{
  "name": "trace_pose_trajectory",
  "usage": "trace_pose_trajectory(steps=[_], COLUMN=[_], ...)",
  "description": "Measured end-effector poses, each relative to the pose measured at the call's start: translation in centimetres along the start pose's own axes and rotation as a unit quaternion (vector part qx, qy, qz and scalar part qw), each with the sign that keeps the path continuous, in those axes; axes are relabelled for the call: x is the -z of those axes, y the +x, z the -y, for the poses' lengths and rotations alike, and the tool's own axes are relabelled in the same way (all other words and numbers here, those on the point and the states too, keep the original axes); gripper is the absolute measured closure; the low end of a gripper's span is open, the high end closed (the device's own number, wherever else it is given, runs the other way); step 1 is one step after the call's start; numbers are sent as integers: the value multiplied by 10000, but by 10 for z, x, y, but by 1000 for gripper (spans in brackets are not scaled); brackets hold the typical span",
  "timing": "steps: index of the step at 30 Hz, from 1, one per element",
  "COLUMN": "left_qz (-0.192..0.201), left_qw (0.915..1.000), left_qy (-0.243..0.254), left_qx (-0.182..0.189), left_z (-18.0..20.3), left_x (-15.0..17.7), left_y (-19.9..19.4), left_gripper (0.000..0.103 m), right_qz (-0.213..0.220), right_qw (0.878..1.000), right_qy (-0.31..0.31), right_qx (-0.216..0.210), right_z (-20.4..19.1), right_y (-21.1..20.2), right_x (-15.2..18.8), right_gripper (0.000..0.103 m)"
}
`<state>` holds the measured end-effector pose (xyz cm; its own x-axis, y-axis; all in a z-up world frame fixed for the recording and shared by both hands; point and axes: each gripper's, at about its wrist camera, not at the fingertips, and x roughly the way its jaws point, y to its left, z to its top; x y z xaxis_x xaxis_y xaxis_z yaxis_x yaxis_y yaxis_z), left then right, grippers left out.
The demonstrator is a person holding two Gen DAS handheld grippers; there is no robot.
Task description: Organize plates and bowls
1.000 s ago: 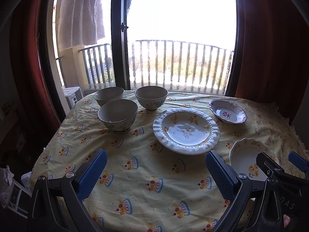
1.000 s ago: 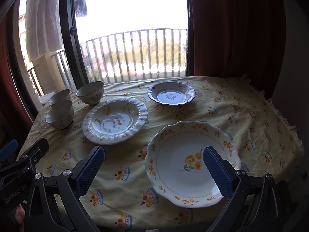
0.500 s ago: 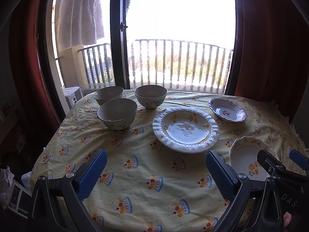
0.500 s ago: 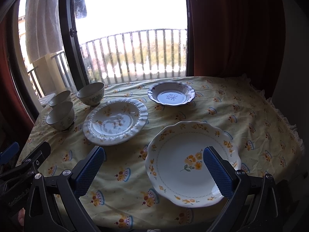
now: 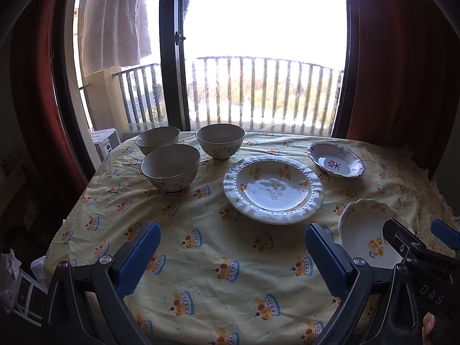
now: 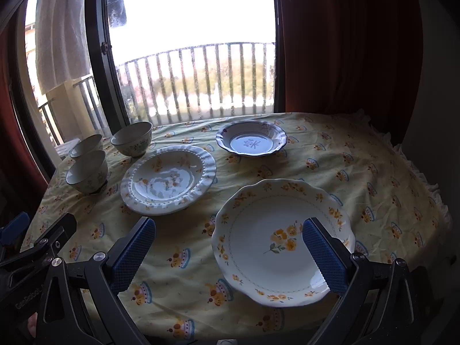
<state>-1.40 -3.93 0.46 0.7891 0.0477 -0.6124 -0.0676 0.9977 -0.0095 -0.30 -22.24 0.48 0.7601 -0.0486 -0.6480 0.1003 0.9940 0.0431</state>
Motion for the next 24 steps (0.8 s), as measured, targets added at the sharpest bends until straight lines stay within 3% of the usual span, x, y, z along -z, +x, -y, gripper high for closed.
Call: trace_pose_trajectory(steps=[24], left_qz=[-63], left_qw=[10000], left_qy=[-3], left_qx=[12], left_z=[-3], left_x=[-1], left_y=[3], left_gripper=[2], right_qz=[2], right_qw=[10000], right_qy=[24], right_qx=[-68], right_z=[2], right_y=[0], right_x=[-2], right_gripper=[0])
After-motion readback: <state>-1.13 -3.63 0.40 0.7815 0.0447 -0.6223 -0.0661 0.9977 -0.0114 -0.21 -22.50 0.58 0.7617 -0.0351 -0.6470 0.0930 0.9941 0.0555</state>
